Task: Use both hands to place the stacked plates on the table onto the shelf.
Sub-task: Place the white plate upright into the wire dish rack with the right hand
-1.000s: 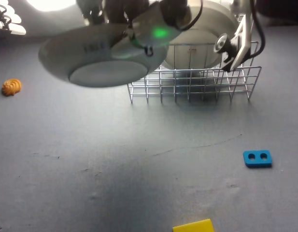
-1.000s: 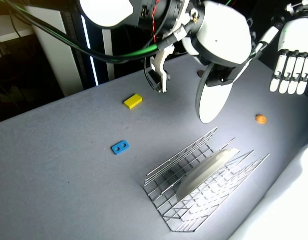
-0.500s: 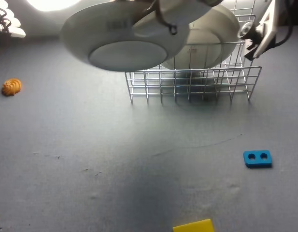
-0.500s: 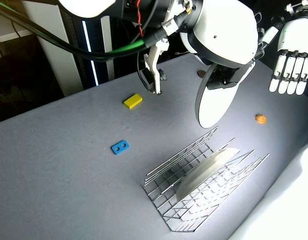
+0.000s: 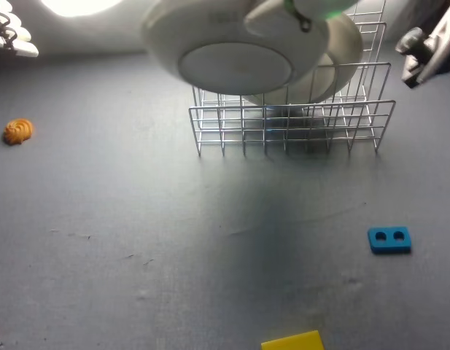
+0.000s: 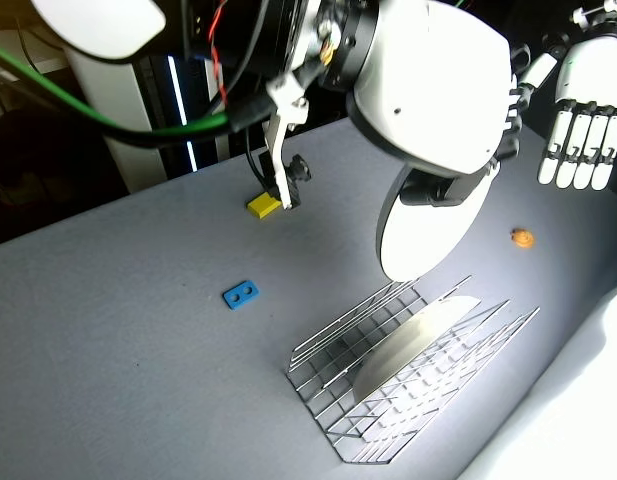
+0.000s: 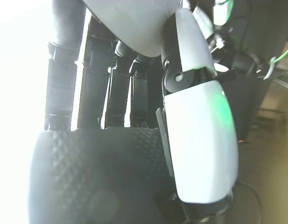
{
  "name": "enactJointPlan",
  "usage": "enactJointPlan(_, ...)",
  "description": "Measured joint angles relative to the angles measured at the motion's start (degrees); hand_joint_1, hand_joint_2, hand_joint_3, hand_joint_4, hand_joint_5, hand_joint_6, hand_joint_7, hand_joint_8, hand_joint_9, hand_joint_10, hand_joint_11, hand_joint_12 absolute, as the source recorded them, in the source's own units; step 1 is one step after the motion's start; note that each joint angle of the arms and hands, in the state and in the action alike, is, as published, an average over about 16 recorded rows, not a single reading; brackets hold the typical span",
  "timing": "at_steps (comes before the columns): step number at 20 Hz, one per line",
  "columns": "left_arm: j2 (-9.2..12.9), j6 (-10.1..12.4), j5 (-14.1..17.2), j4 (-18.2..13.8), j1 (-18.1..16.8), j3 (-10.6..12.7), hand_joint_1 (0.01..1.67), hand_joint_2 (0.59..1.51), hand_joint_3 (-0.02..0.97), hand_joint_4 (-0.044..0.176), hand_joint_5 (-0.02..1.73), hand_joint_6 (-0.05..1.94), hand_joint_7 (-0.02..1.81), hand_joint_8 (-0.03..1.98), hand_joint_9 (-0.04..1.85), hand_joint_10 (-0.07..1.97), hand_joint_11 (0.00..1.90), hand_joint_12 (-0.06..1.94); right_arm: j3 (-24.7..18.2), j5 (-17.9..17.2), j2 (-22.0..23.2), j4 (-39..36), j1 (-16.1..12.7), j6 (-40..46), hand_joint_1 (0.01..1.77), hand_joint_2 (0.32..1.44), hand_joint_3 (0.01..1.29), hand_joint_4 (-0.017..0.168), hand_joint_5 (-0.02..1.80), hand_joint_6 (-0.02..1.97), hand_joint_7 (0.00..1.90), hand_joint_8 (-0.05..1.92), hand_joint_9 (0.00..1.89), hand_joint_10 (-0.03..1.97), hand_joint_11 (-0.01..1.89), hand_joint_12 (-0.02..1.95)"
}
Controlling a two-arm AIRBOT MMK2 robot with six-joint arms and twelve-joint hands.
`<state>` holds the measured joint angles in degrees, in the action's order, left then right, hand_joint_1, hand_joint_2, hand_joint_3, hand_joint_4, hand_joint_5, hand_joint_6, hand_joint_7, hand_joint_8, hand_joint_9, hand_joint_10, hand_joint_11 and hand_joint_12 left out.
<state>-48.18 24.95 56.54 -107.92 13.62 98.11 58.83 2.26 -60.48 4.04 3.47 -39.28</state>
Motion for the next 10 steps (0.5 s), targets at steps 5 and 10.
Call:
enactJointPlan(5,0.0,0.0,0.1,-0.1,0.1,-0.1,0.02,1.219,0.015,0.001,0.10,0.00,0.08,0.00,0.05,0.02,0.03,0.02,1.9,-1.4,1.0,0.8,2.1,2.2,1.16,1.07,0.01,-0.007,0.77,1.08,1.14,0.86,1.38,0.49,1.18,1.15)
enactJointPlan(10,0.1,0.0,0.2,-0.3,0.1,-0.3,0.02,1.219,0.014,0.001,0.09,0.00,0.08,0.00,0.05,0.02,0.03,0.03,4.4,-2.9,0.7,0.9,4.3,4.3,1.16,1.07,0.01,-0.007,0.76,1.08,1.12,0.90,1.39,0.49,1.18,1.16)
